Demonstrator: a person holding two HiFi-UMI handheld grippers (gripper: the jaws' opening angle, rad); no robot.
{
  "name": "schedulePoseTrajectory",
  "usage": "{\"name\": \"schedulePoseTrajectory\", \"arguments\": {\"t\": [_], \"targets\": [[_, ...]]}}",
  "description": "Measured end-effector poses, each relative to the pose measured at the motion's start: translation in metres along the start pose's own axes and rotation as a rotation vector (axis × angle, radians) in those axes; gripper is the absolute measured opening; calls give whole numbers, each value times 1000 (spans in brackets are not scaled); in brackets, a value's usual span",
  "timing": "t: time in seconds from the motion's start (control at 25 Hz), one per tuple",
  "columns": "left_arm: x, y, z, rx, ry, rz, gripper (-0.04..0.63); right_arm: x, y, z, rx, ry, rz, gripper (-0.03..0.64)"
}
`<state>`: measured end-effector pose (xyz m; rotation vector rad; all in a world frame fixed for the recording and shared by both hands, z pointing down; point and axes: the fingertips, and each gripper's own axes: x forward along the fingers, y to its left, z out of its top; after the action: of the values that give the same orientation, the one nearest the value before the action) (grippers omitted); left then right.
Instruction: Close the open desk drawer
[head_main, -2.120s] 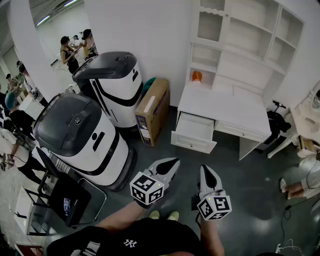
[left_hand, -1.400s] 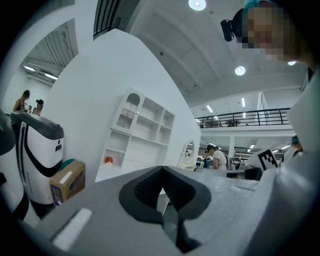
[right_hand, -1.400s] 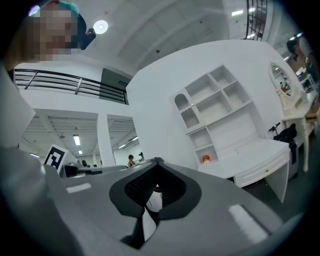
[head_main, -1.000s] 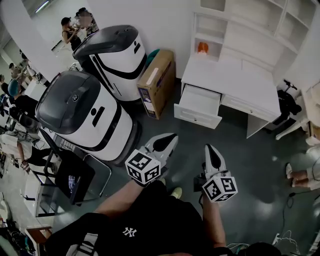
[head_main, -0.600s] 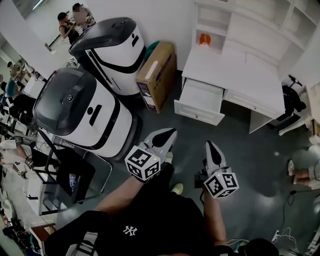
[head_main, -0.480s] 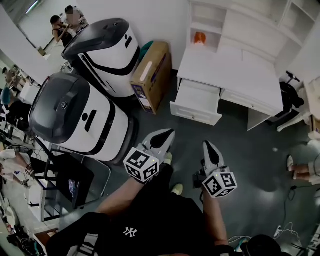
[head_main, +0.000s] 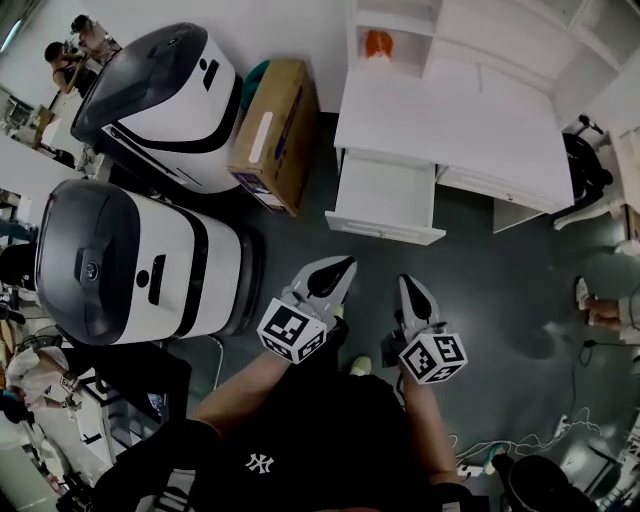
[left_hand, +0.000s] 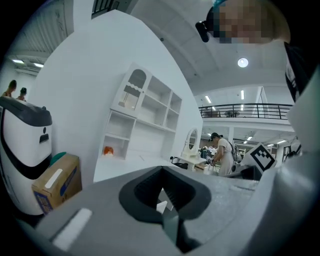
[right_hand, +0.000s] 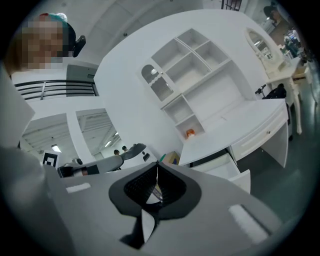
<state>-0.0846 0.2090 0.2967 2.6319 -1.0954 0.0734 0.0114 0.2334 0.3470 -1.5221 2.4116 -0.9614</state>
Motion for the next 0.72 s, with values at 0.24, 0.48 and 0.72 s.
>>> {"name": "schedulePoseTrajectory", "arguments": {"t": [0.24,0.48,0.72], "targets": [[39,43,-38,-3,93,-74,0,62,-39,-29,48,49,-84,44],[63,67,-69,-1,177,-122,0,97,-90,-75,79,134,-176,61],[99,80,-101,5,228,-145,0,127,-161,-125,154,199,-243,72]]}}
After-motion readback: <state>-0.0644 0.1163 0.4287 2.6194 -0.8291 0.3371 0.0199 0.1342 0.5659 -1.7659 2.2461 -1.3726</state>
